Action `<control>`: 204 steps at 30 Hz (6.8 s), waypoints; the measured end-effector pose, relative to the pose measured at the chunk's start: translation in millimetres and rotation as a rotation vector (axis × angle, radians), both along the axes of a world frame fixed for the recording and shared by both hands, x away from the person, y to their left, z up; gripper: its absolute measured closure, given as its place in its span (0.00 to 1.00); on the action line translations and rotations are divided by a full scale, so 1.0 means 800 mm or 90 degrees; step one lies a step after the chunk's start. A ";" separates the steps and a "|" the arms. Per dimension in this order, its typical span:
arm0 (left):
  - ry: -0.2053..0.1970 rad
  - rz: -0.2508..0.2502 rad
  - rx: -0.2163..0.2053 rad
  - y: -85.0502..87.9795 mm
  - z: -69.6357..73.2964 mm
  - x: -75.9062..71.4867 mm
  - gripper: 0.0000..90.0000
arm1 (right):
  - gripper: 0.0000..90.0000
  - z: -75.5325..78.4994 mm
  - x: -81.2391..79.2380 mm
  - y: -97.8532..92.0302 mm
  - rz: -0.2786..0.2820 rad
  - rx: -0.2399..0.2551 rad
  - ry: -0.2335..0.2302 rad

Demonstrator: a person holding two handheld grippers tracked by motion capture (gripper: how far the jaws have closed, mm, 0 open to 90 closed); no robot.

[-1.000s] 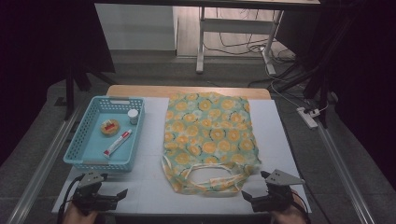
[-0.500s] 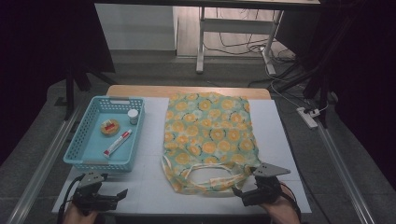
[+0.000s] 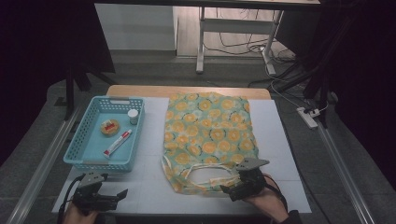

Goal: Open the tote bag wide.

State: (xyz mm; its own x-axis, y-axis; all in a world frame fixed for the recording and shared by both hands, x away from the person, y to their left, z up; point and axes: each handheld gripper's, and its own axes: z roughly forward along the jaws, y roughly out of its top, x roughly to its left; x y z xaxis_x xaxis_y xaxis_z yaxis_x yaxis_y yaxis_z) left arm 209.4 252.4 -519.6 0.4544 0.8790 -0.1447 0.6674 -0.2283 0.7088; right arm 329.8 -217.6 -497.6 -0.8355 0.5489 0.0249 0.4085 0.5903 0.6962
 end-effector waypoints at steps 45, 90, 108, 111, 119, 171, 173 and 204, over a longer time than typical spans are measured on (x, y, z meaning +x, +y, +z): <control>0.003 -0.001 -0.001 0.000 0.000 0.000 0.03 | 0.99 0.020 0.036 0.038 0.114 -0.006 0.019; 0.005 0.001 -0.009 0.002 -0.001 0.001 0.03 | 0.88 -0.025 0.259 0.075 -0.024 -0.044 0.051; 0.005 0.004 -0.004 0.001 -0.001 0.001 0.03 | 0.28 0.025 0.204 0.061 0.013 0.027 0.048; 0.006 0.004 -0.004 0.001 -0.001 0.001 0.03 | 0.23 0.027 0.189 0.060 0.029 0.030 0.054; 0.005 0.004 -0.002 0.001 -0.001 0.001 0.03 | 0.09 0.021 0.151 0.067 0.081 0.026 0.086; 0.008 0.001 0.000 0.000 -0.001 0.002 0.03 | 1.00 0.031 0.142 0.100 0.163 0.013 0.062; 0.008 0.001 0.000 0.000 -0.001 0.002 0.03 | 1.00 0.037 0.144 0.104 0.166 0.017 0.062; 0.007 0.001 -0.007 0.002 -0.001 0.002 0.03 | 1.00 0.109 0.189 0.126 0.148 0.028 0.001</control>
